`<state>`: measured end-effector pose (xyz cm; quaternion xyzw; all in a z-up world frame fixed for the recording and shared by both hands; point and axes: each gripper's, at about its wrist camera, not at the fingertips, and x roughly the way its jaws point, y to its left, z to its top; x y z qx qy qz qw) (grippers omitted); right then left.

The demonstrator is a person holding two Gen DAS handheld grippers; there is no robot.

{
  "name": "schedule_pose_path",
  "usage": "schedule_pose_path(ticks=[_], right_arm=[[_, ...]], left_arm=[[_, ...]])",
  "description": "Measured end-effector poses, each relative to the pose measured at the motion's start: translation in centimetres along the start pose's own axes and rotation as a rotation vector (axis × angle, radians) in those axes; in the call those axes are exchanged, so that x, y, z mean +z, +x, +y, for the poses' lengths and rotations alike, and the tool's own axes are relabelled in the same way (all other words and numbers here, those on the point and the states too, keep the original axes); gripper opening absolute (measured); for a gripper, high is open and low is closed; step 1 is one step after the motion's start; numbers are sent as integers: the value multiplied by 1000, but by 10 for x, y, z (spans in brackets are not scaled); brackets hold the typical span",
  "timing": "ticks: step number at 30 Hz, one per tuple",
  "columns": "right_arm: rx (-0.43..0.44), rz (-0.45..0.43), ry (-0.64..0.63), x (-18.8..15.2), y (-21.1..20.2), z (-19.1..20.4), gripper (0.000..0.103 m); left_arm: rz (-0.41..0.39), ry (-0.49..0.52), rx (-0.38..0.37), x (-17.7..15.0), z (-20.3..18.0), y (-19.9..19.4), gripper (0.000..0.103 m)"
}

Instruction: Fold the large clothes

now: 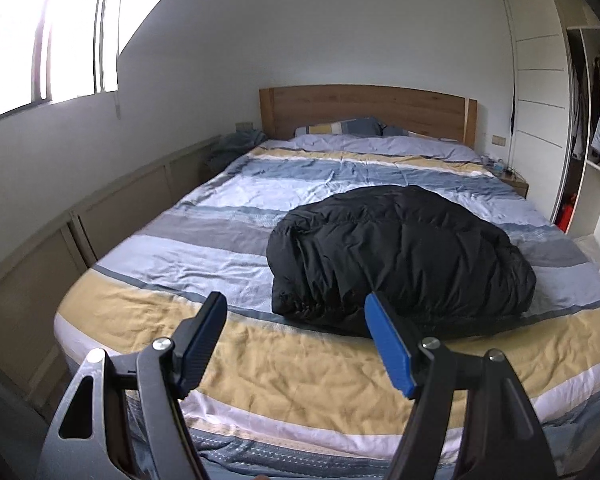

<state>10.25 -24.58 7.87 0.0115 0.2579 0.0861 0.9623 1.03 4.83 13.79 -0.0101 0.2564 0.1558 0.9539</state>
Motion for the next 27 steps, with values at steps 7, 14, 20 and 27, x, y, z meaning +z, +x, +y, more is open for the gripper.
schedule_pose_path(ticks=[7, 14, 20, 27], right_arm=[[-22, -30, 2, -2, -8, 0, 102], [-45, -56, -12, -4, -14, -2, 102], [-57, -54, -12, -6, -12, -5, 102], [-67, -45, -14, -7, -8, -8, 103]], left_arm=[[-57, 33, -3, -1, -12, -15, 70], [-84, 44, -37, -3, -17, -22, 70], [-75, 45, -41, -6, -18, -19, 70], [-48, 54, -37, -9, -20, -7, 70]])
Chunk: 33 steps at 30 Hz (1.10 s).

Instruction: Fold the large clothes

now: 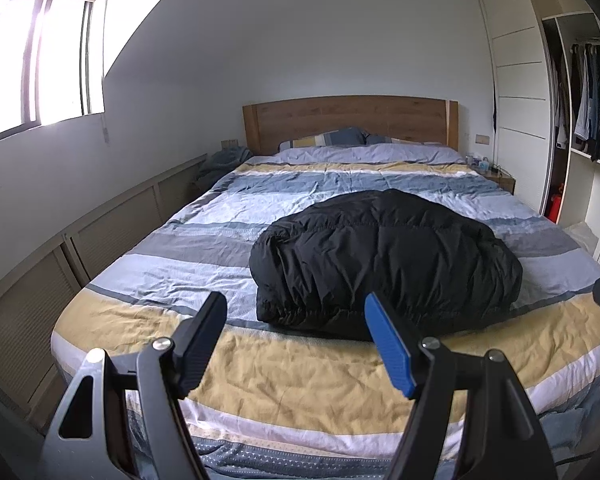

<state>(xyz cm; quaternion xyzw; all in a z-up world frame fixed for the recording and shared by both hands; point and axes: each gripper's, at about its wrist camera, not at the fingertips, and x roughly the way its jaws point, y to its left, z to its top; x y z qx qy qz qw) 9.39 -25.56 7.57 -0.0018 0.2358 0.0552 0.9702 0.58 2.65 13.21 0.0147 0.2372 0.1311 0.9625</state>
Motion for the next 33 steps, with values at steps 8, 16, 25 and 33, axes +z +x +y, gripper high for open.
schedule_pose_path(ticks=[8, 16, 25, 33], right_arm=[[-8, 18, -14, -3, 8, 1, 102], [-4, 47, -11, -10, 17, 0, 103], [-5, 75, -17, -15, 27, 3, 103], [-8, 96, -26, -17, 36, 8, 103]], left_arm=[[25, -5, -20, -7, -2, 11, 70], [36, -13, -23, -11, -2, 16, 70], [10, -26, -22, -17, 3, 15, 70], [18, -30, -44, -19, 6, 18, 70]])
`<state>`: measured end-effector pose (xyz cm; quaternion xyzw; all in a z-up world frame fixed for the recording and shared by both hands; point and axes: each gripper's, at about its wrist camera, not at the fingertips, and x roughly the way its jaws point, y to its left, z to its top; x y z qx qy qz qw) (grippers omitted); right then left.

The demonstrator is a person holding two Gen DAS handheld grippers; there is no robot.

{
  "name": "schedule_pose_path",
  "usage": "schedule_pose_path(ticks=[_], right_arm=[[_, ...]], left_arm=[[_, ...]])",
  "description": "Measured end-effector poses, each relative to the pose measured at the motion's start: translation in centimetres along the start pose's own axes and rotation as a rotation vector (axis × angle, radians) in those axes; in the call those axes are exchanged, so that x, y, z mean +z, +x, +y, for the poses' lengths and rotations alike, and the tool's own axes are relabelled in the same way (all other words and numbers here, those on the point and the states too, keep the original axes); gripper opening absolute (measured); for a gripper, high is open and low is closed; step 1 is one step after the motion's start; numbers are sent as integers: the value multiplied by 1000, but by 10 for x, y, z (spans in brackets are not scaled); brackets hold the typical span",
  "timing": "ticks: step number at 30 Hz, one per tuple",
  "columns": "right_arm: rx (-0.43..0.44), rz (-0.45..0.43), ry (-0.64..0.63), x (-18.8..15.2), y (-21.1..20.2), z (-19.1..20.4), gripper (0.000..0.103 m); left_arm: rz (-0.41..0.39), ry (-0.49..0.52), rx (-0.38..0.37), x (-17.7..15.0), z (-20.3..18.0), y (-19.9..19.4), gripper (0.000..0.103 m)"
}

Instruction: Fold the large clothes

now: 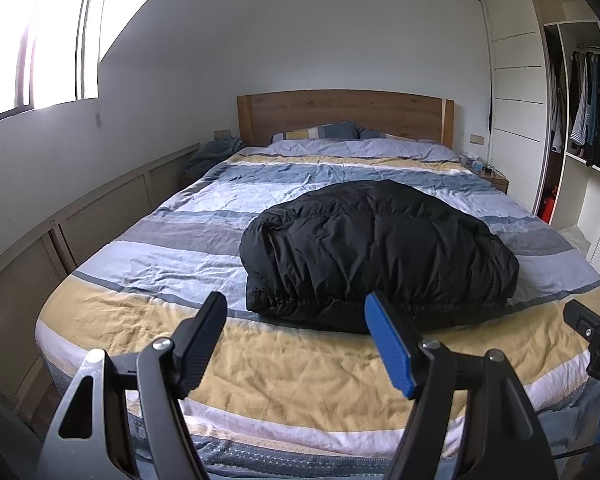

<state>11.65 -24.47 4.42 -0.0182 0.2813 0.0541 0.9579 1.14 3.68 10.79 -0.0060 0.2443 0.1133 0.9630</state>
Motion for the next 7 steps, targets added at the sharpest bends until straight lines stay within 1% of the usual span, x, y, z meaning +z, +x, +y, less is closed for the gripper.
schedule_pose_path(ticks=[3, 7], right_arm=[[2, 4, -3, -1, 2, 2, 103], [4, 10, -3, -2, 4, 2, 103]], left_arm=[[4, -2, -18, 0, 1, 1, 70], [5, 1, -19, 0, 0, 1, 70]])
